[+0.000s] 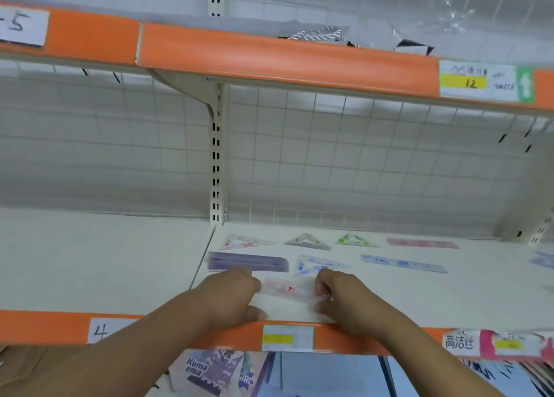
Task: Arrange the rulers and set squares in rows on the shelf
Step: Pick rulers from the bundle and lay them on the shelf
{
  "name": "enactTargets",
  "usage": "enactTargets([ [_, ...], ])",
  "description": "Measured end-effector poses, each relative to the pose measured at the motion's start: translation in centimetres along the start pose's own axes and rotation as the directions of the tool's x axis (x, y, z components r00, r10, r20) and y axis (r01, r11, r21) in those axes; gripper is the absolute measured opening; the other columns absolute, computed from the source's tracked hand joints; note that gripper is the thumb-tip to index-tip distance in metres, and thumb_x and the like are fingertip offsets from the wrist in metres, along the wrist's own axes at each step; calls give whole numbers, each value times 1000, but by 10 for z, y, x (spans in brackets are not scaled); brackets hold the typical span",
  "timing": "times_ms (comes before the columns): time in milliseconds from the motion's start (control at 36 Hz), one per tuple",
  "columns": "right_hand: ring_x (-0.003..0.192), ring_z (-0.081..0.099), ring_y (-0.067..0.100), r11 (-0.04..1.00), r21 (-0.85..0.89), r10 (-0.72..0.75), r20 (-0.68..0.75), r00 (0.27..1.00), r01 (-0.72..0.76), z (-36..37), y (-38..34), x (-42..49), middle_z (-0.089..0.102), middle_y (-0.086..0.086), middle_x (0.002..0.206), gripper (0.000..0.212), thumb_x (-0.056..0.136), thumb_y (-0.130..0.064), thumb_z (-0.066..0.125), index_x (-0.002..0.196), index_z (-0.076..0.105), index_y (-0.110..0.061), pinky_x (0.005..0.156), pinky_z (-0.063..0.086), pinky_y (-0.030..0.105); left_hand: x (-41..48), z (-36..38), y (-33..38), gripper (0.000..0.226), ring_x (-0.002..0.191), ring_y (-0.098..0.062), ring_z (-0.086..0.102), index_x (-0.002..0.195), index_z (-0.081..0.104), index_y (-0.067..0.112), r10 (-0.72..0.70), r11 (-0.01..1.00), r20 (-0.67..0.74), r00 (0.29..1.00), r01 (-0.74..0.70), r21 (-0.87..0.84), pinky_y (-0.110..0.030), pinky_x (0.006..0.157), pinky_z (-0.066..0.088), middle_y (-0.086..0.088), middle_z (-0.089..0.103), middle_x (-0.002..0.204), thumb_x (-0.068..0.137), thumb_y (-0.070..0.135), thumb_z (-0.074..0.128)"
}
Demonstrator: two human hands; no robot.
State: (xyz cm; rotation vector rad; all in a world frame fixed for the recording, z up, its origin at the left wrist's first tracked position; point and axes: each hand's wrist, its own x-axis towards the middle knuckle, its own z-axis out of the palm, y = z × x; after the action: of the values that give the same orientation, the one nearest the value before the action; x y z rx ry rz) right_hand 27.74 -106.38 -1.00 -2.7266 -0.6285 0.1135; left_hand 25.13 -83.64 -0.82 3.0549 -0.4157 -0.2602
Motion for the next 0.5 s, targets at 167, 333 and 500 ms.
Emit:
enactTargets([
  [167, 100, 54, 19, 995, -2, 103, -34, 994, -103, -4, 6, -16, 59, 0, 111, 29, 90, -19, 58, 117, 48, -23, 87, 43, 29, 11, -1, 16, 44, 114, -22, 50, 119, 55, 18, 45, 999, -3, 999, -45, 7, -34, 89, 44, -3, 49, 119, 90, 51, 53],
  [333, 118, 46, 20, 980, -131, 134, -112, 985, -148, -5, 24, -25, 57, -1, 126, 38, 94, -19, 51, 131, 47, -26, 99, 35, 31, 25, -2, 34, 53, 122, -21, 48, 130, 52, 18, 101, 994, -28, 995, -99, 51, -34, 94, 45, -3, 47, 132, 91, 54, 51],
  [500, 118, 48, 20, 973, -137, 163, -164, 973, -186, -13, 54, -32, 49, -1, 127, 39, 92, -18, 54, 130, 50, -25, 102, 35, 29, 44, -7, 60, 51, 116, -23, 49, 127, 51, 20, 140, 989, -33, 990, -138, 58, -35, 91, 45, -3, 47, 124, 91, 56, 49],
])
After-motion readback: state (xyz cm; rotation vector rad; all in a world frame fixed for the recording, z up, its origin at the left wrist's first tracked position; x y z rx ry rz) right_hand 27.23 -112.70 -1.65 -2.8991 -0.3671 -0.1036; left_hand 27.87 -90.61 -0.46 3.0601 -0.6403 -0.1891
